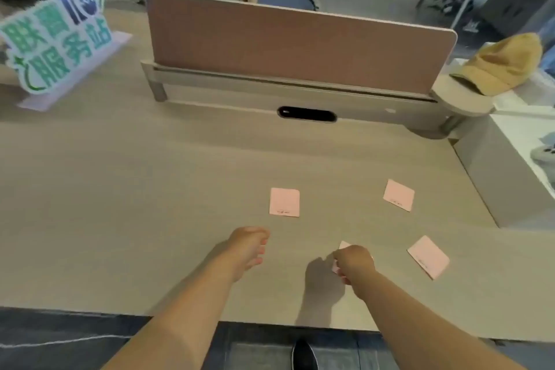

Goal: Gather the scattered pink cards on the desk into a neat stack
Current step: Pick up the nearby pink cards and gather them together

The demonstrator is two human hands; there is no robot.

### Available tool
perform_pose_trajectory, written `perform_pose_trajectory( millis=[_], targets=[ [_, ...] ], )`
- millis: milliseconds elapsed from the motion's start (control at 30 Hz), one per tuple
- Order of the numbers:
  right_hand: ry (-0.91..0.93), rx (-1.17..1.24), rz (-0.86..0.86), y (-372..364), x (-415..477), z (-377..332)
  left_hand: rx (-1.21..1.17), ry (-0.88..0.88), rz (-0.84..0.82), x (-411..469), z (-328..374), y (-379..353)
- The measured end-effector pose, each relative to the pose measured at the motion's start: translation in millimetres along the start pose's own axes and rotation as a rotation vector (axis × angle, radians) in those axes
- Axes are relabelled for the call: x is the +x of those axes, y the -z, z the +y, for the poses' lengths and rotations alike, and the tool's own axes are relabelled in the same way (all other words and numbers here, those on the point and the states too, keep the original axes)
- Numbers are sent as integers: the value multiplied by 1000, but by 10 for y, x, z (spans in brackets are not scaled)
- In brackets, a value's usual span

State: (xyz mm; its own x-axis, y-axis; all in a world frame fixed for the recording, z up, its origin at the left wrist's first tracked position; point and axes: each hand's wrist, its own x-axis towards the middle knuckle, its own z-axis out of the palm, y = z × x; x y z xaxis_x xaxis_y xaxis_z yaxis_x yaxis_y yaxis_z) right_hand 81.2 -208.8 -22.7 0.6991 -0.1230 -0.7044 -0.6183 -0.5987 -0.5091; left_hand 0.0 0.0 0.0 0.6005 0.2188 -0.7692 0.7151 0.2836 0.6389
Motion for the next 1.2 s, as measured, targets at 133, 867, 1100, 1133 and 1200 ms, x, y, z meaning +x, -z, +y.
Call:
perform_pose_trajectory(
  millis=[133,867,1100,1133,1200],
  targets=[
    [164,-461,90,266,291,195,163,-20,105,556,-59,-310],
    [533,36,80,98,912,-553,625,-491,591,1389,140,-678],
    [704,-15,49,-323,1131,-896,506,-637,705,1452,22,-708],
    [737,-109,79,-379,1171,-888,462,-650,717,1458,3,-702],
    [785,-237,150,-449,1235,-893,429,-674,738,1455,-2,-701]
  ],
)
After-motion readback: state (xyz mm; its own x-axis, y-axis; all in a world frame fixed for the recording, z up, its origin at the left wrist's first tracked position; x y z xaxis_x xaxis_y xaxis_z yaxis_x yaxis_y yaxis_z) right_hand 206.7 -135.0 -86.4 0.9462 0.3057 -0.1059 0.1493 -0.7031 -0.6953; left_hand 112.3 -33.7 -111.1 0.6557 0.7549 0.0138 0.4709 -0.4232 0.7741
